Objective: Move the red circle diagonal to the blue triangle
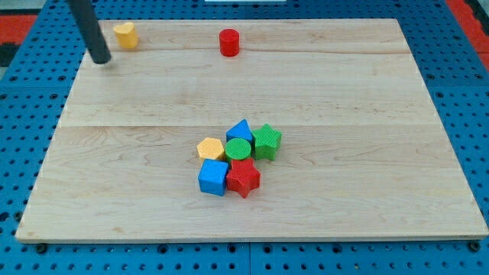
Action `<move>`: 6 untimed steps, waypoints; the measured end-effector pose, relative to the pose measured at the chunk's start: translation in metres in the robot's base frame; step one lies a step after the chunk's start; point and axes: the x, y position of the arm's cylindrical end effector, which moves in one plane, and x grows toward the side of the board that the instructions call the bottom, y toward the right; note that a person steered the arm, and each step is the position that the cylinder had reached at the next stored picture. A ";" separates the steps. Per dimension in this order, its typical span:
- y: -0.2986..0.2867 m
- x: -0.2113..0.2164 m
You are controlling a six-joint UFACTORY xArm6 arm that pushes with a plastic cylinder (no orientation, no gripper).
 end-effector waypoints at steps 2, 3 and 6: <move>0.099 -0.040; 0.181 -0.079; 0.267 -0.116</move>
